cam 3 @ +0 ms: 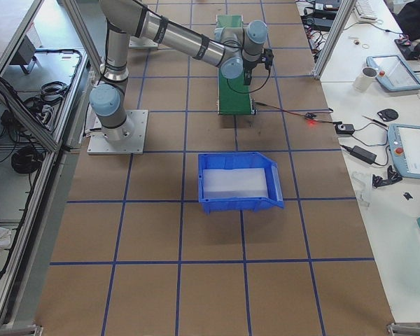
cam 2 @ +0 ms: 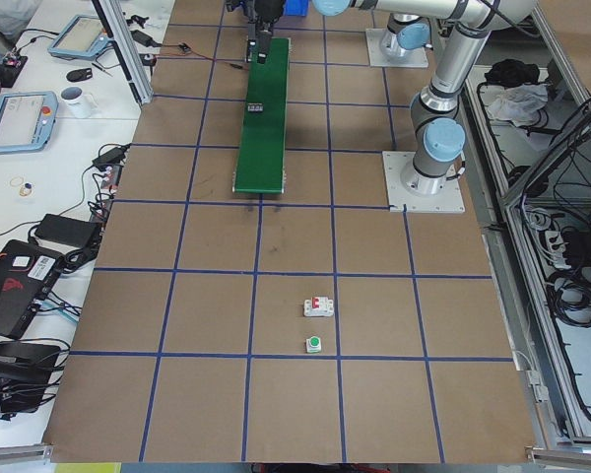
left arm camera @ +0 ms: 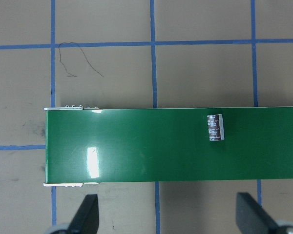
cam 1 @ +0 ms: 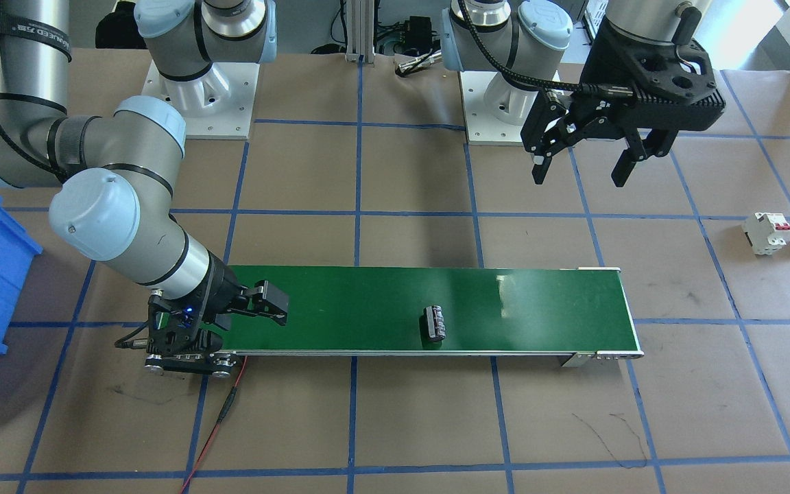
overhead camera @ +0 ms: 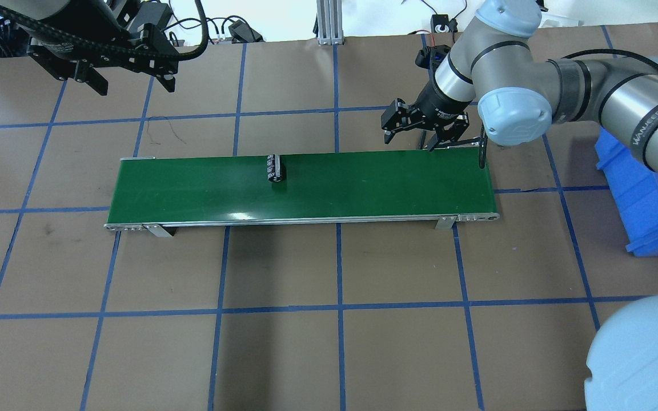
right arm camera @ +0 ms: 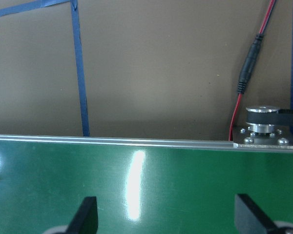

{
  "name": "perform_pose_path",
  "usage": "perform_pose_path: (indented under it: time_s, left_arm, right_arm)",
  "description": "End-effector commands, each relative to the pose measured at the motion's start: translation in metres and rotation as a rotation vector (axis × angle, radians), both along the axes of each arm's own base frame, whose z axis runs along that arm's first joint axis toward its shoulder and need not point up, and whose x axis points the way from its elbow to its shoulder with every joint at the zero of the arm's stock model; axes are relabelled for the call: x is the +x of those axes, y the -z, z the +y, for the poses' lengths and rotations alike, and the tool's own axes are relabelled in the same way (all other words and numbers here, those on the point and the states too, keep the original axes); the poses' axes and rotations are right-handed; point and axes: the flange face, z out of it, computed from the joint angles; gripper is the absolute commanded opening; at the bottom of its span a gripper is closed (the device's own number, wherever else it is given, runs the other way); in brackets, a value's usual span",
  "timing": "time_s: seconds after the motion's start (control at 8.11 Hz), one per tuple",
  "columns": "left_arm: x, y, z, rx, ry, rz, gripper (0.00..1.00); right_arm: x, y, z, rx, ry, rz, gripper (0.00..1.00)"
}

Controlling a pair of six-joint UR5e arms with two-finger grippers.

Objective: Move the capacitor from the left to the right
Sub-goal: 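Hold the right gripper open above the belt as the capacitor rides toward it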

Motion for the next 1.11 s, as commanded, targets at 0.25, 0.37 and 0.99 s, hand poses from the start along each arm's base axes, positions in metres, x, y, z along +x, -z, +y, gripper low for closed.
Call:
perform_pose_path:
  time_s: [0.25,0.37,0.99]
  left_arm:
    - [0.000,-0.003,0.003,-0.003,0.000,0.001,1.00]
    - [0.000,-0.003,0.003,-0.003,0.000,0.001,1.00]
    - [0.000,-0.003,0.005,-0.003,0.000,0.001,1.00]
  right_arm:
    - [0.000,0.017,0.003,0.067,-0.004,0.003,1.00]
    - [0.000,0.017,0.003,0.072,-0.001,0.000,1.00]
    - [0.000,0.021,0.002,0.081,0.002,-0.002,1.00]
